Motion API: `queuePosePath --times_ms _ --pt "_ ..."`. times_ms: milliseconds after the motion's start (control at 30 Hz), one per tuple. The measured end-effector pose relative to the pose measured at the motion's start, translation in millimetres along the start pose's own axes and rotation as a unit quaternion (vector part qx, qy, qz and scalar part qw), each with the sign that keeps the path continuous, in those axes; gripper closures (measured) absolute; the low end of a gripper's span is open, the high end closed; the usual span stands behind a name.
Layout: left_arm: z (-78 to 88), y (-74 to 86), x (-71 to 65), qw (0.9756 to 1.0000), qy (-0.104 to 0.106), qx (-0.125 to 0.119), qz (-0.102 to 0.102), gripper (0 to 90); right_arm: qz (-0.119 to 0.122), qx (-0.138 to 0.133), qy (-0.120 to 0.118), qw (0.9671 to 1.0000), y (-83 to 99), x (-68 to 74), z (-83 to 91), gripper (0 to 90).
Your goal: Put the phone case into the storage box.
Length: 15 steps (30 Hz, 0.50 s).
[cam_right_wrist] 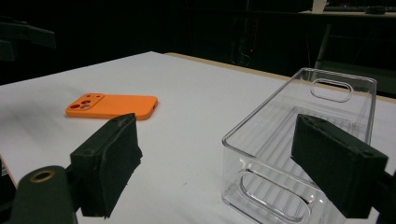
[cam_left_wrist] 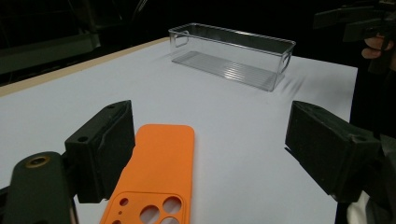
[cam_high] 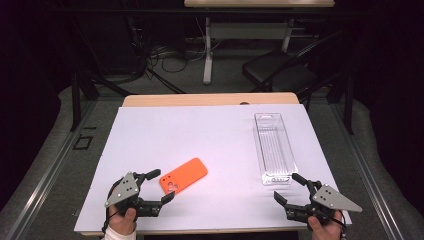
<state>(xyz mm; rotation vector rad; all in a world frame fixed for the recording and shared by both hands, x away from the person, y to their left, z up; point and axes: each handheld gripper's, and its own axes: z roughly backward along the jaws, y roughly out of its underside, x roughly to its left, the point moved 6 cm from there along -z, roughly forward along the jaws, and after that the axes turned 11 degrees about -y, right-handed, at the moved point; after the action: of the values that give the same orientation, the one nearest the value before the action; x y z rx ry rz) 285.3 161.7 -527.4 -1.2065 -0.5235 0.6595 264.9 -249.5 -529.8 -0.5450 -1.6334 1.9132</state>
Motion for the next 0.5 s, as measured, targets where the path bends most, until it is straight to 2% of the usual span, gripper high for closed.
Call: queuePosePath --times_ms 33,67,200,233,300,367,433,500 --pt "-0.7 -0.2 0.3 1.0 0.005 0.001 -0.001 16.1 -0.001 0.002 0.001 1.0 0.6 0.0 0.6 14.5" --pt "-1.8 -0.1 0.6 1.0 -0.002 0.001 0.001 16.1 0.0 0.0 0.001 1.0 0.5 -0.1 0.9 14.5" --pt "-2.0 3.1 1.3 0.9999 -0.008 0.015 -0.001 16.1 0.0 -0.001 0.004 1.0 -1.1 -0.8 2.5 14.5" --pt "-1.0 3.2 1.1 0.9998 -0.014 0.016 -0.003 16.1 -0.006 -0.002 0.001 1.0 -0.5 -0.3 1.7 14.5" --pt "0.5 2.9 0.9 0.9993 -0.027 0.025 -0.009 16.1 -0.003 -0.001 0.001 1.0 -0.3 -0.2 1.2 14.5" --pt "-0.6 2.9 0.4 0.9992 -0.03 0.027 -0.01 16.1 -0.005 -0.001 0.001 1.0 -0.5 0.5 1.2 14.5" --pt "-3.0 3.7 -0.6 0.9984 -0.032 0.045 -0.011 16.1 0.007 0.002 0.005 1.0 -1.5 -0.1 2.0 14.5" --pt "-6.2 3.9 -1.9 0.9976 -0.03 0.062 -0.005 16.2 0.009 0.001 0.007 0.9999 -1.9 -0.5 2.3 14.5"
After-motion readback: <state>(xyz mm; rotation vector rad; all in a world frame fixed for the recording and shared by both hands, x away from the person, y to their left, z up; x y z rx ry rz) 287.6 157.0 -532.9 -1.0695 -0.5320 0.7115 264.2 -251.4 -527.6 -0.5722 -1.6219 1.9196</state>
